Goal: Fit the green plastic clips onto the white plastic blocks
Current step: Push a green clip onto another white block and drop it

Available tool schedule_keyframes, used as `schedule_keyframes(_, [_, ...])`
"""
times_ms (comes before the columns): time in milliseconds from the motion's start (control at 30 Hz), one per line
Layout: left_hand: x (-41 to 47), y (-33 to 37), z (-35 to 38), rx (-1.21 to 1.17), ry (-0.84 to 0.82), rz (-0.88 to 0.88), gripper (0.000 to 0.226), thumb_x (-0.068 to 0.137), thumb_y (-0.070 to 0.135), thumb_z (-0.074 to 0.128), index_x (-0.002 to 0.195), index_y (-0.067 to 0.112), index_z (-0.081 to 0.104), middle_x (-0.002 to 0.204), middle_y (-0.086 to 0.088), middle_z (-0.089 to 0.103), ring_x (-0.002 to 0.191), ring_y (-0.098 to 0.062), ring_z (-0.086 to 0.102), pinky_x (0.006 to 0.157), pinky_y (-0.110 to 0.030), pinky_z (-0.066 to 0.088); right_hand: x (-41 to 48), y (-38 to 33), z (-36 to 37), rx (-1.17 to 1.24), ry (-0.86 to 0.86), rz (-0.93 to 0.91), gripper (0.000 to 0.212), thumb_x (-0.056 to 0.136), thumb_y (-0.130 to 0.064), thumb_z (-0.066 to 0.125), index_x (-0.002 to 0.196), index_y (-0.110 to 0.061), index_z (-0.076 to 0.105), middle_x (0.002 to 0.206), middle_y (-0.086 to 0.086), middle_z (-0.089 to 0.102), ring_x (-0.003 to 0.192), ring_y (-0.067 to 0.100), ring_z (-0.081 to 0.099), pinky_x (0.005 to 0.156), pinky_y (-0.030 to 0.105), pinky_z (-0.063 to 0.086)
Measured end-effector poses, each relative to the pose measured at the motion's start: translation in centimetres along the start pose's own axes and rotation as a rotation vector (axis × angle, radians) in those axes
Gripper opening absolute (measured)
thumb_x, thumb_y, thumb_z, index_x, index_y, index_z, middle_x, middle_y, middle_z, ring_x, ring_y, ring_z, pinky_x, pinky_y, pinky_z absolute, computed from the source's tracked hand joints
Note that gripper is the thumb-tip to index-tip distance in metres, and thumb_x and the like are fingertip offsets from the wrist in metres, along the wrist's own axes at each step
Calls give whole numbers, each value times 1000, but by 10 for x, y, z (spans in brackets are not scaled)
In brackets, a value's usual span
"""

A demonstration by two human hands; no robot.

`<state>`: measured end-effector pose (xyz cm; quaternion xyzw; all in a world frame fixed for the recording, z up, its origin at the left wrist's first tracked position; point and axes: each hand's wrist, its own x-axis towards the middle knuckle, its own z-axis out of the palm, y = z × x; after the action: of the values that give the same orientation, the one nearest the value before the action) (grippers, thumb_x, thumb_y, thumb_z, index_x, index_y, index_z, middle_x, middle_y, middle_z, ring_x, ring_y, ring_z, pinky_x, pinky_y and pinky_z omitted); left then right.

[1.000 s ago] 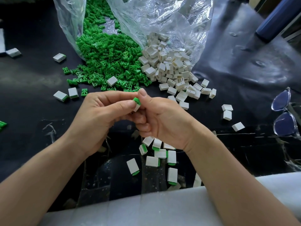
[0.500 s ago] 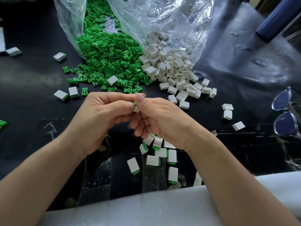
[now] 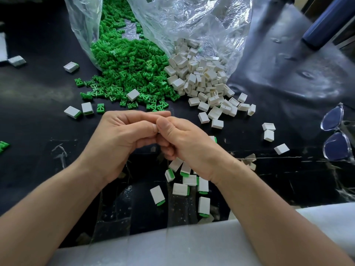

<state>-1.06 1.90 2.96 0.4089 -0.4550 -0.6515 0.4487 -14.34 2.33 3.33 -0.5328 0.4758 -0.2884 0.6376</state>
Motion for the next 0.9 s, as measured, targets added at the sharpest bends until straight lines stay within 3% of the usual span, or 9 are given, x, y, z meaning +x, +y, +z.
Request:
schedule_keyframes(167, [-1,0,2,-41,41,-15,18,56,9,61,66,5,75,87,-5,75,60,-22,70,51,-24,54,0,1,2,-29,24,-4,36,100,-23,33,122,-4,53,60,-6,34,54,8,31,53,23,29])
schedule_keyframes(233, [-1,0,3,-51,46,-14,18,56,8,61,67,6,75,84,-6,74,60,-21,70,50,-23,54,1,1,2,-34,28,-22,29,100,-22,32,103,-8,58,60,-4,32,54,10,29,53,26,27])
schedule_keyframes(333, [0,-1,3,-66,53,-9,18,57,7,61,68,9,76,77,-9,74,60,-21,70,50,-23,54,1,1,4,-27,31,-32,31,101,-21,33,73,-19,47,60,-3,30,54,11,27,54,30,25])
schedule_keyframes(567, [0,-3,1,-63,75,-26,14,59,4,60,64,5,74,87,-6,74,68,-20,71,53,-23,55,3,5,2,-142,62,-42,29,100,-24,35,74,-23,47,61,-6,39,56,10,35,60,31,30])
schedule_keyframes(700, [0,-3,1,-78,82,-41,13,57,4,61,62,3,73,88,-7,74,69,-20,72,52,-24,55,4,7,2,-194,70,-63,24,100,-24,35,85,-22,54,64,-15,41,61,1,39,64,23,30])
schedule_keyframes(833, [1,-3,0,-85,76,-43,14,57,3,60,63,2,73,88,-8,74,70,-20,72,53,-23,55,4,9,1,-231,85,-57,35,100,-24,35,121,-6,55,66,-17,42,63,-1,41,65,21,30])
schedule_keyframes(900, [1,-2,0,-93,70,-38,15,58,2,59,63,3,73,88,-8,74,70,-20,72,53,-23,55,4,8,1,-225,86,-61,34,100,-24,35,121,-7,56,65,-18,43,63,-1,41,65,20,30])
